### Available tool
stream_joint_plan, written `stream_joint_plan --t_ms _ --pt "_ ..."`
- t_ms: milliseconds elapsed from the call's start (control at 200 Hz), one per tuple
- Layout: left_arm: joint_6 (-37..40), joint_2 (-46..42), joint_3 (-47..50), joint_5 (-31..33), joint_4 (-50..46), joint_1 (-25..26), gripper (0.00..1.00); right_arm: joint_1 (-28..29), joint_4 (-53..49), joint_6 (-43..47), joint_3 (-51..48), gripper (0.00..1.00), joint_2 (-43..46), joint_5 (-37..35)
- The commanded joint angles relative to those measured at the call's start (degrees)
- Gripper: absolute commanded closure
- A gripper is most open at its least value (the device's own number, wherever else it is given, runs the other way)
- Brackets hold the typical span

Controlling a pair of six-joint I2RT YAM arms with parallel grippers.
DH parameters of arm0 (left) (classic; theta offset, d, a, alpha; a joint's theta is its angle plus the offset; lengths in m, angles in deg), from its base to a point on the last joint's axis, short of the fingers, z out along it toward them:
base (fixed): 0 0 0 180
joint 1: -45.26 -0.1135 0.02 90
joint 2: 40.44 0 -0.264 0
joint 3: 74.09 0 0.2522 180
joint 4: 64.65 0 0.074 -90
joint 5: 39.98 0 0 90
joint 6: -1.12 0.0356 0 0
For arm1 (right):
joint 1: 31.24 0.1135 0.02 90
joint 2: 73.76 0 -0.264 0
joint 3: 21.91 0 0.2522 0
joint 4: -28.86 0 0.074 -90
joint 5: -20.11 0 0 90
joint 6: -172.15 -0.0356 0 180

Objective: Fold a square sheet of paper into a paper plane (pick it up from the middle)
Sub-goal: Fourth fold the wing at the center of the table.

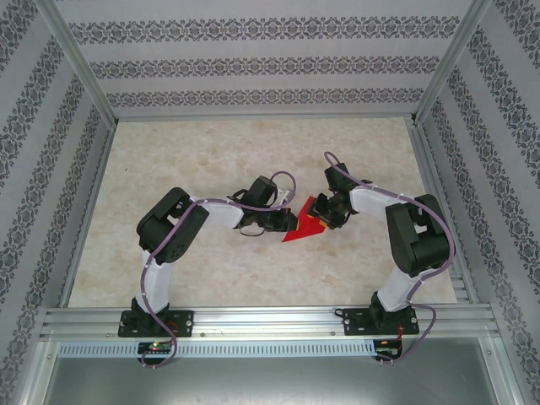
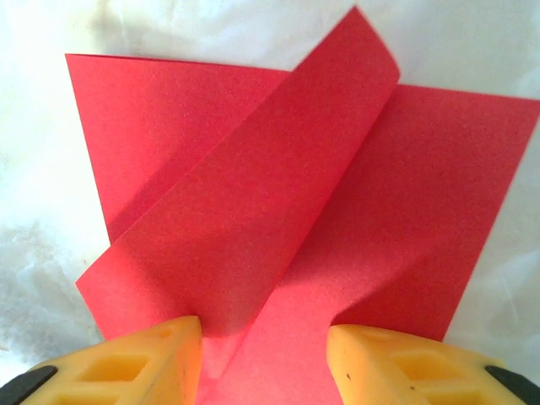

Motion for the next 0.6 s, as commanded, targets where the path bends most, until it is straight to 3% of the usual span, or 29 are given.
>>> stream_joint_plan --t_ms 0,594 --pt "1.3 1.3 -1.3 0.6 -1.9 0.5 0.89 -0.1 -1.4 -0.5 -3.1 0.54 -6.6 -4.2" --pt "1.6 2.5 -2.1 0.7 -3.4 0.5 0.89 0.0 -3.0 -0.8 -2.6 0.60 -8.8 -5.3"
